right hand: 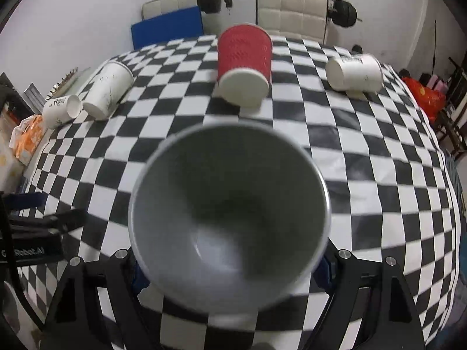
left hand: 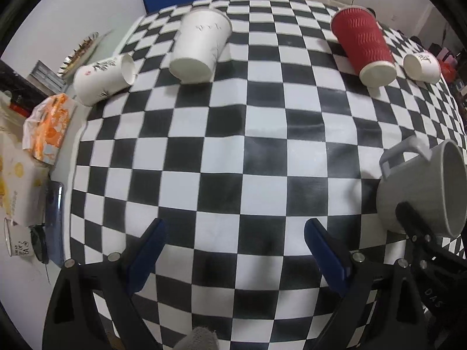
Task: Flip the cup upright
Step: 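Grasp the grey mug with the right tool and rotate it rim-up, then lower the upright grey mug onto the table and open the right tool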
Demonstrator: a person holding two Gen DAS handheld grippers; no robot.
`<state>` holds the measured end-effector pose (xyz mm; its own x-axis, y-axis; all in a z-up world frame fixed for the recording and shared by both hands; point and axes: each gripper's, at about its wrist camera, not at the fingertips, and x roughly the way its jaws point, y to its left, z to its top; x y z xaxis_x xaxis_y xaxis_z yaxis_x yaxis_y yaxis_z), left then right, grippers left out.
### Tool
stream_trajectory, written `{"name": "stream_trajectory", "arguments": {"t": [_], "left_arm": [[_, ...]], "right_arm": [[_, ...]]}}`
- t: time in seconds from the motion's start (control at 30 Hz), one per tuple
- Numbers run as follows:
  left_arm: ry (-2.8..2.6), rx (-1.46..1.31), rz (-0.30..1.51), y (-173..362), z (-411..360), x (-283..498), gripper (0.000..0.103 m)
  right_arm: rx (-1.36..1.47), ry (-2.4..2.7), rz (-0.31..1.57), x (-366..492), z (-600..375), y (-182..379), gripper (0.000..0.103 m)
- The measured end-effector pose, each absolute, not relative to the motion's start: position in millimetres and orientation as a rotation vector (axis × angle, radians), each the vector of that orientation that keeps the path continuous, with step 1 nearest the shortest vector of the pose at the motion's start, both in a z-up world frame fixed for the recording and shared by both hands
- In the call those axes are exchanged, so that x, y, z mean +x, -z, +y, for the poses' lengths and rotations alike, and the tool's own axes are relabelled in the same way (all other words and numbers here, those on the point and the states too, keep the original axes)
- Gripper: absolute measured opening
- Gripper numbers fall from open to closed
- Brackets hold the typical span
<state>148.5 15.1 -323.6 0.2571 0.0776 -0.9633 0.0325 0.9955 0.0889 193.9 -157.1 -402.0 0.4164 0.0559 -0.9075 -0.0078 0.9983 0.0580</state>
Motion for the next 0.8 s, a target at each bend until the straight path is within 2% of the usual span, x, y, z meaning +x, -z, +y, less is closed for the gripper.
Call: {"name": "stream_trajectory", "arguments": {"t": [0.47,0.8], "left_arm": [[0.022,0.115,1.152,245.5,14.6,123.2,0.096],[0.065,0.09,1.007,136.5,-18.8,58.3,0.096]], "right_arm": [[0.098,0.214,1.184,122.6,-182.3,310.5,0.089],[0.061,0.304,1.112,66.3,-205.8,172.0,0.089]]}}
